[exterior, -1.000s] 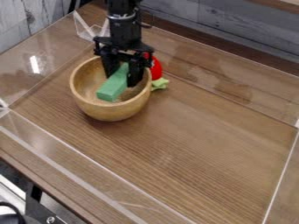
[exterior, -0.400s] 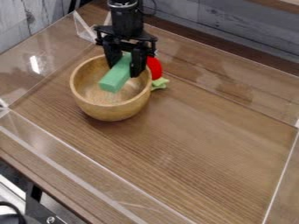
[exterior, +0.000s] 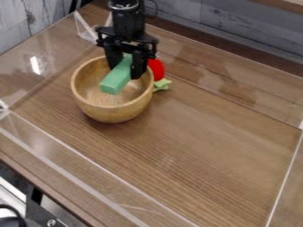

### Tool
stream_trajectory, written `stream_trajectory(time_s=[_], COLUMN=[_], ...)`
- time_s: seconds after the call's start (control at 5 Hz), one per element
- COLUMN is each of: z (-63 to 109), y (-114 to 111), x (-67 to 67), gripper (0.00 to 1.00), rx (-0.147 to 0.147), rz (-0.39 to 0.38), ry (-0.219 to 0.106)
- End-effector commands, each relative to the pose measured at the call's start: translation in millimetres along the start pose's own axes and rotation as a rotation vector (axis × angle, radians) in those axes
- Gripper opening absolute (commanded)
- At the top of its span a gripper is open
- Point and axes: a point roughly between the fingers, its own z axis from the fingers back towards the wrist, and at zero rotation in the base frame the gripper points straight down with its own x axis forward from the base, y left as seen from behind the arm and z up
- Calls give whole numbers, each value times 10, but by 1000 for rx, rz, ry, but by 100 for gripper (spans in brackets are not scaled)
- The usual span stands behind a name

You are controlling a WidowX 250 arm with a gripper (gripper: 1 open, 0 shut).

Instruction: Put the green block in the brown bowl

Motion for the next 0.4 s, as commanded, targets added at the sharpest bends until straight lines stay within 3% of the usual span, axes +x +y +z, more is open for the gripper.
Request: stream_trajectory(time_s=[0.0, 0.2], z=[72, 10], y=[40, 88], x=[25, 24], gripper=[0, 0], rx=[13, 19], rz=[-1, 3], ry=[-32, -24])
